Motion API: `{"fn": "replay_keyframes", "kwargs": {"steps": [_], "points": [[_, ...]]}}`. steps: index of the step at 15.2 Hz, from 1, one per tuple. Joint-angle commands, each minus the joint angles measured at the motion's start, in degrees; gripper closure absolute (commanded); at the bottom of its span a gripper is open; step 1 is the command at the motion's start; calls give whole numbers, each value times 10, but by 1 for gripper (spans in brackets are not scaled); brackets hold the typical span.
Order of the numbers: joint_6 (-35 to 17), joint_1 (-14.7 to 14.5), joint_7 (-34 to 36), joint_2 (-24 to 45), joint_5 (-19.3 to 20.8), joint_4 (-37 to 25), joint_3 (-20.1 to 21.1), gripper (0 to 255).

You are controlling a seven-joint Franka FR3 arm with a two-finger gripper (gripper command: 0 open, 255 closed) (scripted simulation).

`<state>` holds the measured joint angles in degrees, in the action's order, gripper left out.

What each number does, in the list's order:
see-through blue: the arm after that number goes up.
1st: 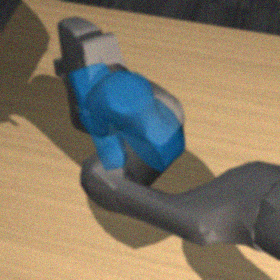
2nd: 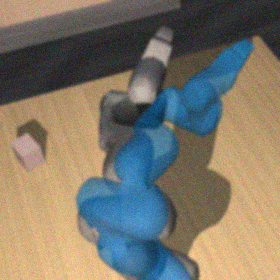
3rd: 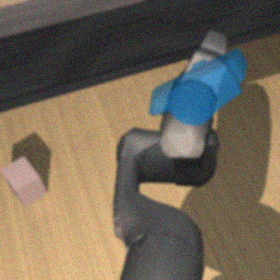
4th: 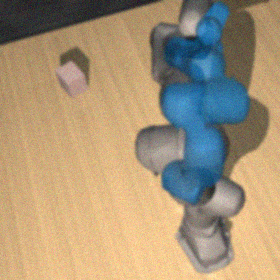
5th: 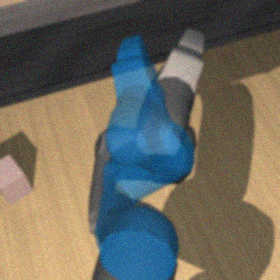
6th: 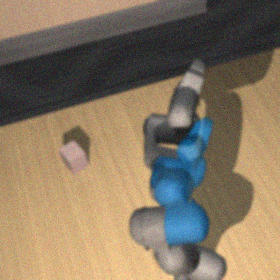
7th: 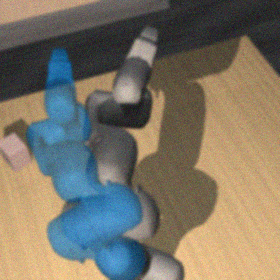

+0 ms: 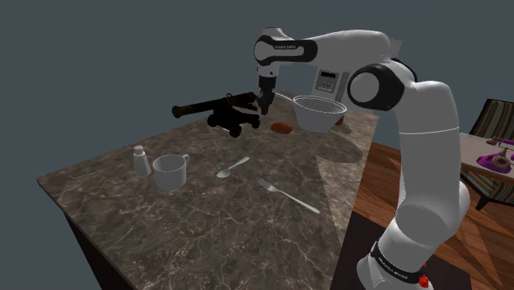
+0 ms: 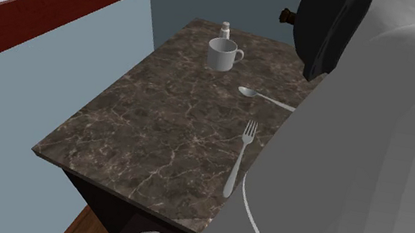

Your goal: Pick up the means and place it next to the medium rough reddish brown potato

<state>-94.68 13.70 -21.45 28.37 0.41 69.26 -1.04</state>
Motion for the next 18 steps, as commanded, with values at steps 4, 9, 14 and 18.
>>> {"fn": "replay_keyframes", "kwargs": {"steps": [4, 9, 14, 18], "points": [[-38, 2, -2, 4, 0, 33, -1, 255], [-76, 2, -2, 5, 0, 69, -1, 255], [-111, 2, -1, 10, 0, 100, -1, 255], [-139, 2, -1, 16, 0, 121, -1, 255]]}}
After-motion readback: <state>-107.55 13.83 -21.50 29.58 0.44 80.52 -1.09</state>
